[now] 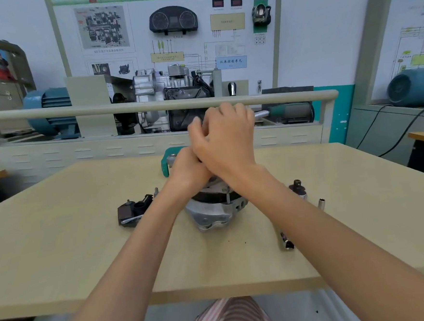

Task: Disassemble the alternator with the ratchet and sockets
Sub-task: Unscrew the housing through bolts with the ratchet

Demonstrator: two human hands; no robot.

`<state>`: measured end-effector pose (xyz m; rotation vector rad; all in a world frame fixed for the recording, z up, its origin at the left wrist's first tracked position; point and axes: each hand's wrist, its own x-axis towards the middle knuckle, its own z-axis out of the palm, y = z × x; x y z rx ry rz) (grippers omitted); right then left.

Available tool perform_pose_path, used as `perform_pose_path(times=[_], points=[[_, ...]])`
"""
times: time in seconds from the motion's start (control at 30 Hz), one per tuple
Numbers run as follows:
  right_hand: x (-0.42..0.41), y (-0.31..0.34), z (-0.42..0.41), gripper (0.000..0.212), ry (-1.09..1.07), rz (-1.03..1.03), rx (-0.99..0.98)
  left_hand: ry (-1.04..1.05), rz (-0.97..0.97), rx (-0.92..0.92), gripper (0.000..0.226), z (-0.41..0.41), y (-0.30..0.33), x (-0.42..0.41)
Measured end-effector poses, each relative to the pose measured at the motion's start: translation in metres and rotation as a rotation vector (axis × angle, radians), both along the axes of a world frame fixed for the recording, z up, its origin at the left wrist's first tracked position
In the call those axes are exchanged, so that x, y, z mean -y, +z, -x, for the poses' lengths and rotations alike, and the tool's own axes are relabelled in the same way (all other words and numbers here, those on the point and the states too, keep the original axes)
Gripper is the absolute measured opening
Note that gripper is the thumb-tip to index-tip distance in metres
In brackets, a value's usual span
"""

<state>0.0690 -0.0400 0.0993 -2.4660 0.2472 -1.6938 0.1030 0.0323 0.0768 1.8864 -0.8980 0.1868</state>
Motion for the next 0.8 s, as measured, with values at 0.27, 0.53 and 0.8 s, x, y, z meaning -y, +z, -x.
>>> perform_pose_path(times=[0.27, 0.53, 0.8], points=[[0.011, 0.024, -0.002, 0.052, 1.137, -0.978, 0.042, -0.190, 0.039, -0.143, 0.017, -0.004, -0.003, -0.009], [-0.005, -0.004, -0.001, 0.023, -0.152, 0.067, 0.002, 0.039, -0.032, 0.025, 0.021, -0.004, -0.002, 0.000], [0.016, 0.025, 0.001, 0.052, 1.026, -0.952, 0.082, -0.150, 0.028, -0.117, 0.029, -0.003, -0.008, -0.004]])
